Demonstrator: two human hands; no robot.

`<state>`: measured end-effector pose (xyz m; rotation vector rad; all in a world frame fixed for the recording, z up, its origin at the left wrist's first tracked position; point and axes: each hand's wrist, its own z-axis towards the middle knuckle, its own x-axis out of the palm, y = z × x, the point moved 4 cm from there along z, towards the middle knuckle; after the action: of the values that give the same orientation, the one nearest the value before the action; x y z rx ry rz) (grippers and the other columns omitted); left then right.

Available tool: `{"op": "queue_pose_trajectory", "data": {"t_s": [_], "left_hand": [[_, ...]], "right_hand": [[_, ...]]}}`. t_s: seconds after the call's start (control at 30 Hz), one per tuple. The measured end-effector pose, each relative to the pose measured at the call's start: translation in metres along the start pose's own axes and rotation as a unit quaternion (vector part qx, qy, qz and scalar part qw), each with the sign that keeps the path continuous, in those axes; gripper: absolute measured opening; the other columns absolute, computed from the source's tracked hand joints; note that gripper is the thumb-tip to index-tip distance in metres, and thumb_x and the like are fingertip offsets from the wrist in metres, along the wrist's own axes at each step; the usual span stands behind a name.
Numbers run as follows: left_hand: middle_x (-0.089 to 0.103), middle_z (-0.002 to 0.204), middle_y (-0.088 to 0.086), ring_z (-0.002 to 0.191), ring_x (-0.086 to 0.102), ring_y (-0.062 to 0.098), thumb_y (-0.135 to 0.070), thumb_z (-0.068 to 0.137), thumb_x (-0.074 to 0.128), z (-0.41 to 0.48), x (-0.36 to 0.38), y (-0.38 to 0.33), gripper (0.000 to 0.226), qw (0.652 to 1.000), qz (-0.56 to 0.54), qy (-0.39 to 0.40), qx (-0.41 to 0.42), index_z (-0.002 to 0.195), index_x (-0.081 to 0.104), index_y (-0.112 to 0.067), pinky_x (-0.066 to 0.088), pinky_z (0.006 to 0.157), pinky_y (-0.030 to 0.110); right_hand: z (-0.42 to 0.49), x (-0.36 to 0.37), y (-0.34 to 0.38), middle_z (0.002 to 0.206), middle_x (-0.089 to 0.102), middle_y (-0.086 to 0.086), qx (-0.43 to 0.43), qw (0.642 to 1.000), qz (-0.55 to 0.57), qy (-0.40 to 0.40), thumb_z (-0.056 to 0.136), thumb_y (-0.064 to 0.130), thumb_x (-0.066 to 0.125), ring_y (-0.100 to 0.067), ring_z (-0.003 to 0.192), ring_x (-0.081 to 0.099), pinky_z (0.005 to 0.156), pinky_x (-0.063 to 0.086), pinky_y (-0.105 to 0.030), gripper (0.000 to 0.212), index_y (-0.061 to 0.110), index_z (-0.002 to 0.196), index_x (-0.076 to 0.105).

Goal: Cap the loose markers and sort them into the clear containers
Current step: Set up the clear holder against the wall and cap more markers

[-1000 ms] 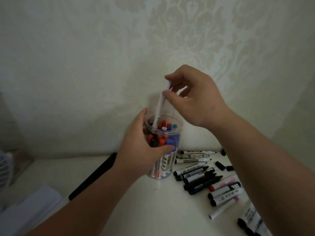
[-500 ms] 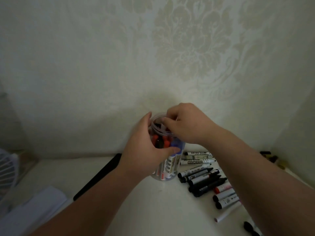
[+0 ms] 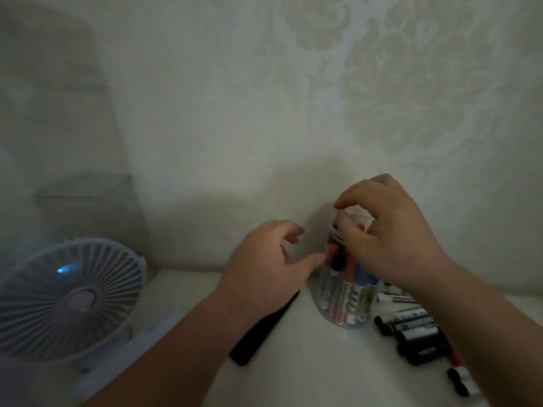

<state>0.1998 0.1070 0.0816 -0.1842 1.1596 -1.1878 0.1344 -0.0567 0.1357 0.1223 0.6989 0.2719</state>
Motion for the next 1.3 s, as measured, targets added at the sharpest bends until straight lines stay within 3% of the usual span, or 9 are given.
{"op": "queue_pose_trajectory", "data": {"t_s": [0.13, 0.37, 0.53, 0.8, 0.93, 1.0, 1.07, 1.13, 1.3], "left_hand": [[0.068, 0.087, -0.020, 0.071, 0.063, 0.005, -0.043, 0.081, 0.077, -0.020, -0.097, 0.007, 0.019, 0.992, 0.041, -0.121, -0.002, 0.097, 0.071, -0.033, 0.053, 0.067, 0.026], [0.068, 0.097, -0.014, 0.079, 0.064, 0.004, -0.033, 0.083, 0.077, -0.048, -0.253, 0.010, 0.027, 0.934, 0.111, -0.338, -0.004, 0.109, 0.070, -0.027, 0.049, 0.068, 0.019], [0.050, 0.143, 0.002, 0.127, 0.055, 0.022, -0.037, 0.083, 0.072, -0.017, -0.279, 0.045, 0.079, 0.950, 0.091, -0.258, -0.152, 0.149, 0.036, -0.016, 0.048, 0.103, 0.041], [0.071, 0.086, -0.006, 0.086, 0.071, 0.016, 0.001, 0.079, 0.068, 0.014, -0.274, 0.068, 0.025, 0.946, -0.072, -0.258, -0.180, 0.098, 0.064, -0.014, 0.048, 0.057, 0.019], [0.047, 0.083, -0.024, 0.062, 0.043, -0.016, 0.001, 0.078, 0.077, 0.013, -0.269, 0.058, 0.047, 0.950, -0.072, -0.270, -0.140, 0.098, 0.043, -0.025, 0.036, 0.049, -0.001], [0.038, 0.085, -0.027, 0.064, 0.043, -0.014, -0.007, 0.074, 0.085, 0.013, -0.270, 0.049, 0.062, 0.954, -0.041, -0.275, -0.115, 0.113, 0.040, -0.026, 0.036, 0.053, -0.003], [0.051, 0.102, -0.018, 0.088, 0.055, -0.008, -0.026, 0.068, 0.091, 0.016, -0.271, 0.041, 0.078, 0.953, -0.039, -0.280, -0.110, 0.128, 0.042, -0.021, 0.044, 0.073, 0.002], [0.052, 0.130, -0.004, 0.116, 0.056, 0.010, -0.048, 0.061, 0.092, 0.019, -0.269, 0.027, 0.108, 0.957, -0.039, -0.267, -0.108, 0.148, 0.034, -0.019, 0.052, 0.094, 0.028], [0.058, 0.125, -0.010, 0.111, 0.061, 0.008, -0.056, 0.052, 0.092, 0.016, -0.231, -0.030, 0.114, 0.972, -0.096, -0.212, -0.017, 0.149, 0.041, -0.026, 0.054, 0.090, 0.033]], "right_hand": [[0.036, 0.032, 0.076, 0.088, 0.061, 0.017, -0.003, 0.993, 0.111, 0.026, 0.085, 0.025, 0.067, -0.009, 0.087, 0.053, 0.072, 0.035, -0.009, 0.017, 0.022, 0.102, 0.070], [0.108, 0.096, 0.211, 0.123, 0.059, 0.005, 0.059, 0.946, 0.284, 0.147, 0.074, 0.062, 0.074, -0.011, 0.108, 0.059, 0.088, 0.050, -0.028, 0.085, 0.033, 0.145, 0.037], [0.144, 0.117, 0.241, 0.123, 0.058, 0.006, 0.141, 0.901, 0.365, 0.187, 0.078, 0.044, 0.082, 0.001, 0.089, 0.053, 0.075, 0.041, -0.015, 0.088, 0.014, 0.147, 0.037], [0.161, 0.141, 0.227, 0.132, 0.059, -0.004, 0.215, 0.851, 0.438, 0.193, 0.065, 0.040, 0.091, -0.019, 0.119, 0.057, 0.093, 0.041, -0.028, 0.110, 0.007, 0.152, 0.033], [0.161, 0.138, 0.220, 0.120, 0.061, 0.001, 0.210, 0.836, 0.471, 0.187, 0.066, 0.034, 0.091, -0.013, 0.105, 0.059, 0.087, 0.041, -0.025, 0.104, 0.012, 0.152, 0.036], [0.162, 0.125, 0.220, 0.111, 0.063, 0.004, 0.208, 0.826, 0.495, 0.170, 0.067, 0.029, 0.091, -0.005, 0.096, 0.060, 0.079, 0.042, -0.019, 0.100, 0.012, 0.149, 0.037], [0.163, 0.105, 0.221, 0.120, 0.059, 0.001, 0.193, 0.840, 0.483, 0.153, 0.066, 0.037, 0.091, -0.009, 0.102, 0.059, 0.083, 0.044, -0.021, 0.097, 0.016, 0.146, 0.039], [0.160, 0.079, 0.218, 0.122, 0.054, 0.000, 0.172, 0.879, 0.427, 0.124, 0.063, 0.053, 0.088, -0.012, 0.108, 0.057, 0.083, 0.045, -0.024, 0.093, 0.019, 0.138, 0.044], [0.121, -0.009, 0.163, 0.093, 0.061, 0.004, 0.158, 0.915, 0.370, 0.032, 0.070, 0.076, 0.067, -0.006, 0.082, 0.057, 0.070, 0.041, -0.024, 0.070, 0.017, 0.107, 0.057]]}}
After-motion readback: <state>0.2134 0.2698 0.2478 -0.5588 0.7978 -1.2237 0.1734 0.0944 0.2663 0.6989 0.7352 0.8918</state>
